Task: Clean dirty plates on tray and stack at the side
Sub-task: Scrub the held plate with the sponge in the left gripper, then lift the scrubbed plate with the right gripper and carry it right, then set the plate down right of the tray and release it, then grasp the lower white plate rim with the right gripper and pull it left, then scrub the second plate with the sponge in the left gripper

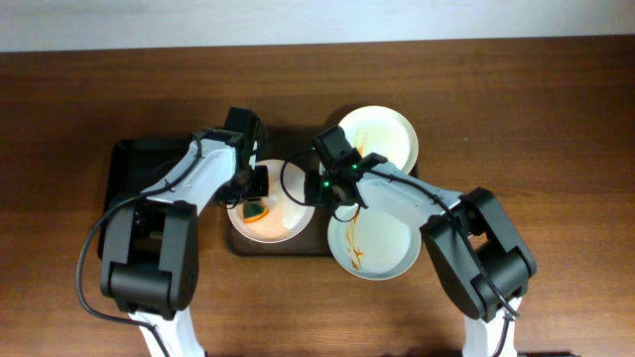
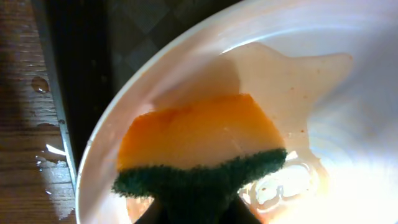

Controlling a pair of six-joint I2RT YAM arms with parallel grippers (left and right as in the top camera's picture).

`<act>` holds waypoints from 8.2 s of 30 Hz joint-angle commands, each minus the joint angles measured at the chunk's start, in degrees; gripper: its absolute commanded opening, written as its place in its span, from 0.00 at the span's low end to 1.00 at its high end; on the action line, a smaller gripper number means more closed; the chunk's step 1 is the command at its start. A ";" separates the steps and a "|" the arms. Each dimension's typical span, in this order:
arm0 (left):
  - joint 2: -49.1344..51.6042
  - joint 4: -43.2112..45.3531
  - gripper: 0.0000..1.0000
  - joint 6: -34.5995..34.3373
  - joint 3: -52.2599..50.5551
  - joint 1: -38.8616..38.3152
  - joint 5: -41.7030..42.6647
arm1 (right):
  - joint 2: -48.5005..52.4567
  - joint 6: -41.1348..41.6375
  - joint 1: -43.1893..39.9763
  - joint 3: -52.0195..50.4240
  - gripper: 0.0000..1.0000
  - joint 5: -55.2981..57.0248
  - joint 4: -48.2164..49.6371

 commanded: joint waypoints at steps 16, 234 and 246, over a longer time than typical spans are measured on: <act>2.21 -24.26 0.00 6.14 38.80 11.89 5.55 | -9.62 -11.13 -0.39 7.02 0.04 11.65 -15.19; 2.64 0.13 0.00 8.70 -13.94 -4.35 5.68 | -6.60 10.49 2.08 -12.96 0.04 3.32 10.23; 2.64 20.33 0.00 -3.45 -14.45 -0.39 -15.10 | -6.60 10.51 2.08 -12.96 0.04 3.32 10.03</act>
